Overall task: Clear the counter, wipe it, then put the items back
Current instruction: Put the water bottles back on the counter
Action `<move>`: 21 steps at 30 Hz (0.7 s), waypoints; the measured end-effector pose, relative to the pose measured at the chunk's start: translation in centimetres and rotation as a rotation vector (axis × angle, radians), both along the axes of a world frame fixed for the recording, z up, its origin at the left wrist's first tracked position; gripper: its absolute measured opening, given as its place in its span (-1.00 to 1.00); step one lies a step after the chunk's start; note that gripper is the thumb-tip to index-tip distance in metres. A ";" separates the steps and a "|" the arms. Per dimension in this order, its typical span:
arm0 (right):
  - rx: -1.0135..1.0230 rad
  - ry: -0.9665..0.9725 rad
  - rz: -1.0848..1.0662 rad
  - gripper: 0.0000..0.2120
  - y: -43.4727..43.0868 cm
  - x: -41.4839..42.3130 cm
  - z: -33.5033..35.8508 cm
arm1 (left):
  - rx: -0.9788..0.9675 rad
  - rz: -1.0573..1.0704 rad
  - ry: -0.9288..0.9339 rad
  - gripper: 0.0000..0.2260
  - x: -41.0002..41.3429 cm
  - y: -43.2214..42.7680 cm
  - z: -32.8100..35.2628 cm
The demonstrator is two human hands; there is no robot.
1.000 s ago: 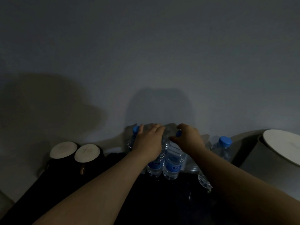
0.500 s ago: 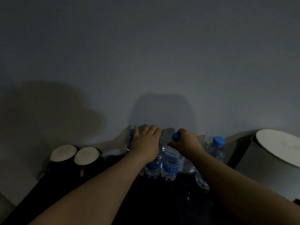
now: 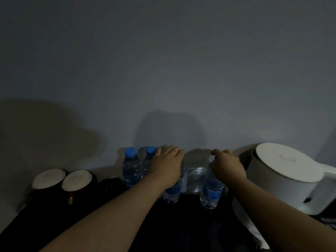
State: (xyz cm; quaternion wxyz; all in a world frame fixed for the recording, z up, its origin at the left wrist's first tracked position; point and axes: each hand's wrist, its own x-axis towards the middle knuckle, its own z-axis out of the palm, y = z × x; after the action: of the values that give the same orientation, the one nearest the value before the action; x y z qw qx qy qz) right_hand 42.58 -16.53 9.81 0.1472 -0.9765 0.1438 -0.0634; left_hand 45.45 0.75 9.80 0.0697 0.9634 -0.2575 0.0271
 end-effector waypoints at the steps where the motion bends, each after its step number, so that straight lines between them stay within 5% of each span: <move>1: 0.039 -0.016 -0.004 -0.66 0.0 0.0 0.0 | -0.015 -0.001 0.003 -0.45 0.0 0.0 0.0; 21: 0.316 -0.170 0.058 -0.68 2.2 2.6 -0.5 | -0.016 0.056 0.013 -0.38 0.1 0.3 -0.6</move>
State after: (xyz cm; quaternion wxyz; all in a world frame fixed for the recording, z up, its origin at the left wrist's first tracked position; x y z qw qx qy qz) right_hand 45.20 -14.29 9.27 0.3123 -0.9361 0.1106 -0.1183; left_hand 45.58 1.07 9.22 0.0784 0.9698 -0.2296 0.0246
